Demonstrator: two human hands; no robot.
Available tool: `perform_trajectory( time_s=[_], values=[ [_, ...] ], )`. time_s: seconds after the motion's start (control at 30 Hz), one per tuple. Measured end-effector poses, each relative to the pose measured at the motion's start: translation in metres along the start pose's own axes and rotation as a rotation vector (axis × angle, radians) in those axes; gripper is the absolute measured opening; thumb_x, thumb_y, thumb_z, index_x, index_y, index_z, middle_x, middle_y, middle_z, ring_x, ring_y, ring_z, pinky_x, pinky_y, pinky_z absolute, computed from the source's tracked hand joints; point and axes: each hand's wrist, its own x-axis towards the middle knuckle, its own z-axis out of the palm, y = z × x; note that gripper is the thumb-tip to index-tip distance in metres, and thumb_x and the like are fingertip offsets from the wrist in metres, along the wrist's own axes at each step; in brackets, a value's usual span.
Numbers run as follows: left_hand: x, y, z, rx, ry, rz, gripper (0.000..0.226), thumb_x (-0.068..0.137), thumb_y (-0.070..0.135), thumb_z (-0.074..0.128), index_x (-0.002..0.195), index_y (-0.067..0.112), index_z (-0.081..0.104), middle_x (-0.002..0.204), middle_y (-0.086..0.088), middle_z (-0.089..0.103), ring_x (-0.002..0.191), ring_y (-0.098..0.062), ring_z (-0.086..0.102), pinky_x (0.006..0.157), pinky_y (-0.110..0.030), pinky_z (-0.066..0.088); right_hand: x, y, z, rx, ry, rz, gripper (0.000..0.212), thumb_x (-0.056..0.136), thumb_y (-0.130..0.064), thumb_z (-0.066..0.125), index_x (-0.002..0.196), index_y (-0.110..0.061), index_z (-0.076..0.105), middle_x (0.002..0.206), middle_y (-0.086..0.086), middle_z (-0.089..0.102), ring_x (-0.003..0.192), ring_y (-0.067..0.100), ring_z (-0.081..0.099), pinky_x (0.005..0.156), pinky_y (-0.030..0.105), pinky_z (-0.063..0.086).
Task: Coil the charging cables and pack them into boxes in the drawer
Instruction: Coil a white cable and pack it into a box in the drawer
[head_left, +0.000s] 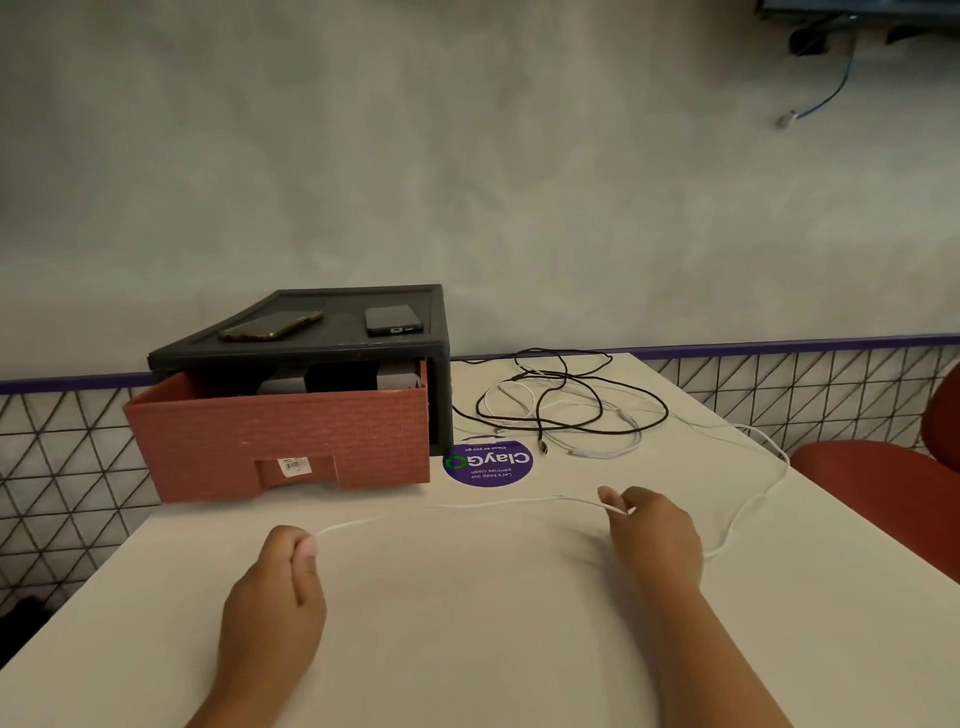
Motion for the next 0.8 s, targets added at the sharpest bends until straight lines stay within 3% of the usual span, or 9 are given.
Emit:
perform_trajectory(
  time_s=[0.23, 0.33, 0.4, 0.47, 0.53, 0.63, 0.73, 0.8],
  values=[
    [0.010, -0.004, -0.001, -0.060, 0.181, -0.241, 0.047, 0.080, 0.032, 0.026, 0.092, -0.003, 0.055, 0.075, -0.020, 0.057, 0.074, -0.041, 0.053, 0.069, -0.040, 0.036, 0.012, 0.014, -0.012, 0.161, 0.160, 0.173, 0.024, 0.090, -0.026, 0.049, 0.073, -0.012, 0.060, 0.076, 0.011, 0.061, 0.081, 0.033, 0.054, 0.072, 0.033, 0.042],
    [0.011, -0.009, -0.008, -0.068, 0.191, -0.267, 0.046, 0.081, 0.031, 0.026, 0.092, -0.004, 0.054, 0.074, -0.019, 0.056, 0.072, -0.038, 0.050, 0.069, -0.039, 0.033, 0.020, 0.028, -0.022, 0.277, 0.176, 0.181, 0.016, 0.086, -0.010, 0.051, 0.088, -0.014, 0.066, 0.096, 0.013, 0.065, 0.087, 0.032, 0.055, 0.075, 0.032, 0.039],
    [0.010, -0.008, -0.009, -0.058, 0.159, -0.253, 0.042, 0.081, 0.033, 0.027, 0.088, 0.000, 0.052, 0.066, -0.014, 0.051, 0.067, -0.032, 0.045, 0.067, -0.037, 0.032, 0.024, 0.037, -0.032, 0.125, -0.130, 0.008, 0.029, 0.082, 0.001, 0.050, 0.092, -0.020, 0.066, 0.102, 0.010, 0.063, 0.090, 0.025, 0.057, 0.076, 0.028, 0.041],
    [0.008, -0.005, -0.008, -0.036, 0.095, -0.228, 0.037, 0.080, 0.035, 0.028, 0.082, 0.005, 0.050, 0.059, -0.013, 0.049, 0.062, -0.032, 0.045, 0.063, -0.037, 0.034, 0.022, 0.037, -0.054, 0.051, -0.583, -0.139, 0.032, 0.078, 0.000, 0.054, 0.094, -0.027, 0.064, 0.093, 0.004, 0.064, 0.078, 0.014, 0.057, 0.071, 0.023, 0.043],
    [0.007, -0.003, -0.008, -0.038, 0.019, -0.188, 0.031, 0.080, 0.037, 0.033, 0.070, 0.012, 0.047, 0.051, -0.008, 0.047, 0.055, -0.033, 0.046, 0.056, -0.037, 0.034, 0.020, 0.032, -0.082, 0.101, -0.953, -0.105, 0.048, 0.069, -0.012, 0.060, 0.114, -0.029, 0.057, 0.098, 0.002, 0.064, 0.076, 0.010, 0.059, 0.070, 0.019, 0.044],
    [0.007, -0.002, -0.006, -0.036, -0.092, -0.177, 0.036, 0.089, 0.035, 0.049, 0.059, 0.020, 0.039, 0.042, -0.002, 0.037, 0.050, -0.031, 0.044, 0.053, -0.033, 0.036, 0.023, 0.024, -0.110, 0.085, -1.181, -0.001, 0.057, 0.067, -0.035, 0.065, 0.121, -0.036, 0.047, 0.115, 0.001, 0.059, 0.081, 0.013, 0.064, 0.065, 0.024, 0.049],
    [0.008, 0.001, -0.004, 0.014, -0.132, -0.165, 0.025, 0.080, 0.044, 0.043, 0.063, 0.026, 0.041, 0.042, -0.002, 0.038, 0.050, -0.029, 0.046, 0.053, -0.033, 0.039, 0.041, 0.015, -0.111, 0.023, -1.056, 0.000, 0.054, 0.069, -0.050, 0.065, 0.118, -0.035, 0.049, 0.116, 0.000, 0.060, 0.084, 0.013, 0.067, 0.057, 0.024, 0.049],
    [0.008, 0.000, -0.001, 0.033, -0.134, -0.175, 0.025, 0.084, 0.040, 0.049, 0.063, 0.028, 0.042, 0.041, -0.002, 0.039, 0.051, -0.029, 0.047, 0.054, -0.033, 0.040, 0.069, 0.015, -0.096, -0.039, -0.747, -0.046, 0.046, 0.078, -0.047, 0.068, 0.118, -0.031, 0.052, 0.115, -0.001, 0.061, 0.092, 0.015, 0.064, 0.063, 0.025, 0.052]
  ],
)
